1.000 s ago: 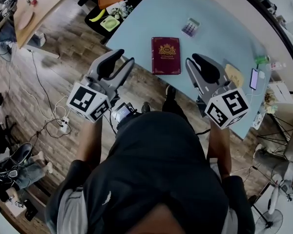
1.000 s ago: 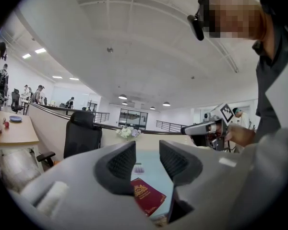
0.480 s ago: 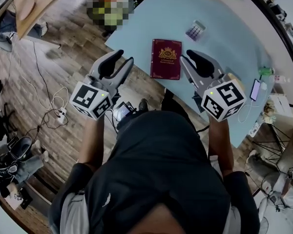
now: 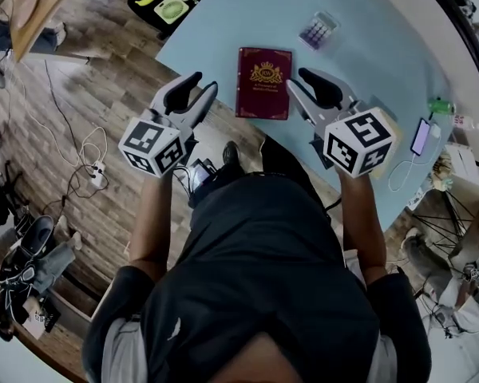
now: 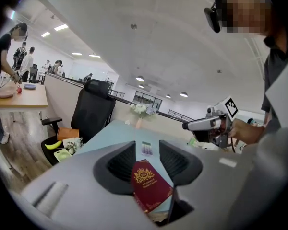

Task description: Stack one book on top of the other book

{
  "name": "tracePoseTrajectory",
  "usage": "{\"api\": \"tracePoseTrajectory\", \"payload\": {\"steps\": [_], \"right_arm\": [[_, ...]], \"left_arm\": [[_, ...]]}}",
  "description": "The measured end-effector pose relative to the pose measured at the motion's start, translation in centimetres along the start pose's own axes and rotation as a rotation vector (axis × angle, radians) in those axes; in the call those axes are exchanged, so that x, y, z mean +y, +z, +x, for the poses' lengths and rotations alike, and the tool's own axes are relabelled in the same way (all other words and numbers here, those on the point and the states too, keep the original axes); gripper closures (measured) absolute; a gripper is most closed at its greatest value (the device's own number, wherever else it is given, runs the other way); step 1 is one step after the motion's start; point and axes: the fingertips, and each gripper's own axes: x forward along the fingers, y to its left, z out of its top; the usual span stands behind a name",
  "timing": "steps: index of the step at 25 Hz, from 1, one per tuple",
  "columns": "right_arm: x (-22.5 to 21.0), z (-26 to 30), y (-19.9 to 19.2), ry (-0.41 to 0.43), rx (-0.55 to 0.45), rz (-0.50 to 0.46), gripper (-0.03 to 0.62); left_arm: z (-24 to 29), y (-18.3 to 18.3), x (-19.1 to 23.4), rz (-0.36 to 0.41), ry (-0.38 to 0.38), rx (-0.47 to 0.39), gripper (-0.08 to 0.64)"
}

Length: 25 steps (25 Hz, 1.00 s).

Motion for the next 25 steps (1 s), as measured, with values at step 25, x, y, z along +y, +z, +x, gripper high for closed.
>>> {"api": "tracePoseTrajectory", "payload": {"steps": [25], "right_arm": [[-10.3,8.3,-15.8,-0.037,0.292,0.238,0.459]], "left_arm": [[11.1,-15.1,4.6,-0.209,0.054,0.3,0.35]]}}
